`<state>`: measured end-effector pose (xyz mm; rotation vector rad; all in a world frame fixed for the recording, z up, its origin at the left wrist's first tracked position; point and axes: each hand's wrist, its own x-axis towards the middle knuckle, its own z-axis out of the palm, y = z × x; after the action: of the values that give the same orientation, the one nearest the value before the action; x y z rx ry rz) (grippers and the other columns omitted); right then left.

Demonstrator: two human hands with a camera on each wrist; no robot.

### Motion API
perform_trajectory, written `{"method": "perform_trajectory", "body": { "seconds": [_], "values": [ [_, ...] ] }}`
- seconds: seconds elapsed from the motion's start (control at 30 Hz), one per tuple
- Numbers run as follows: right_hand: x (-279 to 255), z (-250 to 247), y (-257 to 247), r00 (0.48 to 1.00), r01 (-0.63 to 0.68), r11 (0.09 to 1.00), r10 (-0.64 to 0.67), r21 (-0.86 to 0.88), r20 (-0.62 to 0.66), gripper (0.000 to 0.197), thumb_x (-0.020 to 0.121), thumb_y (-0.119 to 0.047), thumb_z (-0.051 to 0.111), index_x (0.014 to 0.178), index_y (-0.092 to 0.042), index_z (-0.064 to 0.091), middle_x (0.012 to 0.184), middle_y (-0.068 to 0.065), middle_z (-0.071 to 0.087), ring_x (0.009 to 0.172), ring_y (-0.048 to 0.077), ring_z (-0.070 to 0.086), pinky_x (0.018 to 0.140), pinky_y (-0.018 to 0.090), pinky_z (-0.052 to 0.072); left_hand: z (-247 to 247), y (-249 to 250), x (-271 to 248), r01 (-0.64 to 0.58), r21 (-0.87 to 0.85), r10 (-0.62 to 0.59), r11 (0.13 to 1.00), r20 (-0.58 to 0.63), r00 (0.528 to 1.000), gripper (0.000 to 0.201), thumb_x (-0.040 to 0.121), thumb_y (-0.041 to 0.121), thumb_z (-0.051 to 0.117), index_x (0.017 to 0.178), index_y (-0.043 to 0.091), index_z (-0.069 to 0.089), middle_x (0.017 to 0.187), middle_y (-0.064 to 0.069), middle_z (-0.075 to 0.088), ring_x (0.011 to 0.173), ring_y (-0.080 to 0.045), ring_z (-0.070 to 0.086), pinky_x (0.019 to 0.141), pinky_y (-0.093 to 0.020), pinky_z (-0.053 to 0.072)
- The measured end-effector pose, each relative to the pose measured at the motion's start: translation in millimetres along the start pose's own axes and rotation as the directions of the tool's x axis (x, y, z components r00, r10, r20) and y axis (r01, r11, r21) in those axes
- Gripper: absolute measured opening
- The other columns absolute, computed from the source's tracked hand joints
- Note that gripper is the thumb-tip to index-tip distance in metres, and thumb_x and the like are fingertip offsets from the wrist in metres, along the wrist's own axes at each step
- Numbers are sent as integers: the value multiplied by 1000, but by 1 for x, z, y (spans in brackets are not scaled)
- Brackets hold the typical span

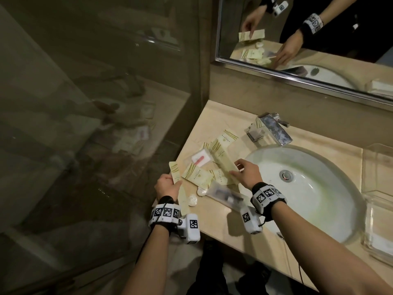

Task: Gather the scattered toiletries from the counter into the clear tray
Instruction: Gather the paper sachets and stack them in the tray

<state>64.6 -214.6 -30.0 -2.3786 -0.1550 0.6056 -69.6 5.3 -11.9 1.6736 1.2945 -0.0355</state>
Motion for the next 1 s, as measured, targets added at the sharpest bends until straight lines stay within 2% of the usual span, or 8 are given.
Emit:
{"method": "perform_trajectory", "body": {
  "seconds": [0.13,0.3,0.43,0.6,0.7,0.8,0.93,1.0],
  "values": [
    [-18,-35,11,992,100,988,-91,116,-85,18,82,-21,76,96,-14,67,82,-2,63,65,13,56,56,11,40,17,40,-11,-30,-221,60,975,126,990,28,77,3,75,99,6,59,103,-15,72,91,-25,70,83,-42,58],
    [-38,-85,38,982,114,976,-82,186,-172,16,82,-23,76,94,-17,67,86,-2,68,73,17,61,62,14,45,65,88,-36,-216,-226,263,950,205,943,33,76,6,78,100,8,56,99,-14,69,81,-25,64,47,-23,52],
    [-61,-130,73,961,77,966,-6,246,-275,14,81,-23,77,91,-20,68,85,-6,66,73,12,58,59,11,42,119,111,-65,-284,-211,342,935,329,880,38,78,12,77,110,3,60,107,-13,66,88,-28,65,57,-28,53],
    [-105,-187,139,907,51,911,129,409,-401,14,78,-22,79,88,-24,71,86,-3,70,75,9,59,63,10,45,194,131,-126,-339,-200,393,919,503,770,24,84,7,70,107,2,66,102,-16,71,79,-20,65,56,-24,51],
    [-133,-220,186,865,43,854,228,519,-446,17,78,-19,79,93,-14,73,90,3,74,78,14,67,64,11,50,238,135,-165,-369,-199,414,908,563,715,28,83,6,69,111,4,64,104,-14,70,89,-26,67,59,-28,53],
    [-159,-247,232,826,43,763,337,645,-453,22,81,-15,77,100,-4,71,93,12,74,78,23,75,65,21,58,283,129,-199,-385,-175,409,906,593,693,34,83,5,69,116,4,62,105,-17,69,94,-30,68,63,-33,58],
    [-181,-274,300,783,-22,633,492,774,-380,29,82,-17,77,97,5,66,96,22,73,78,27,76,74,33,62,335,116,-243,-357,-128,352,925,643,680,34,84,7,69,117,5,61,106,-19,67,85,-29,67,56,-26,54],
    [-185,-284,331,776,-52,587,533,808,-337,43,83,-22,76,98,14,58,97,24,72,77,24,76,73,31,62,357,109,-260,-338,-111,324,935,656,681,35,85,7,68,118,5,59,108,-20,67,89,-32,68,58,-27,56]
  ]
}}
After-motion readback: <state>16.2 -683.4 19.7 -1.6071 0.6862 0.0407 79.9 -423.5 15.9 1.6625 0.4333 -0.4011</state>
